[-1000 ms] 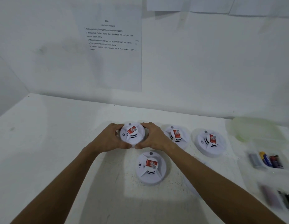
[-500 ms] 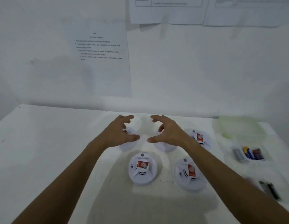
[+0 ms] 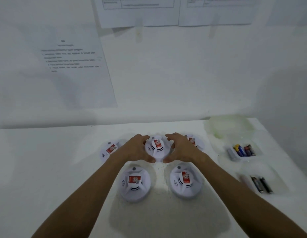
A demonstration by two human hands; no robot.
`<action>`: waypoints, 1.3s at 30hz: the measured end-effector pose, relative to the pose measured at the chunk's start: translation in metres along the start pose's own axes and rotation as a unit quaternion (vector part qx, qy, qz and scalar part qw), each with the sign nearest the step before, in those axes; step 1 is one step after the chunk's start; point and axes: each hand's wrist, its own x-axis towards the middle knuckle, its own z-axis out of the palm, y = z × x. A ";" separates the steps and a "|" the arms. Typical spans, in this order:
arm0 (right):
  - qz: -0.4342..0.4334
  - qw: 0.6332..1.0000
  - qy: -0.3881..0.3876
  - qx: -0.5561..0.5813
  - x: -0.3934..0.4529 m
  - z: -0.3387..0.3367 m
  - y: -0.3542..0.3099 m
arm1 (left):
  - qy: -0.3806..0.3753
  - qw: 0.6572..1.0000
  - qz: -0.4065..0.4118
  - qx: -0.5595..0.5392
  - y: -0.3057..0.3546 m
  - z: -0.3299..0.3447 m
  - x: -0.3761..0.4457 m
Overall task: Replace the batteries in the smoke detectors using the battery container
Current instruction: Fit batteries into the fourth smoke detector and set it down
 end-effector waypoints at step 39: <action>-0.131 0.960 -0.028 0.247 -0.151 -0.125 0.062 | 0.093 0.980 0.093 -0.150 0.185 0.042 -0.065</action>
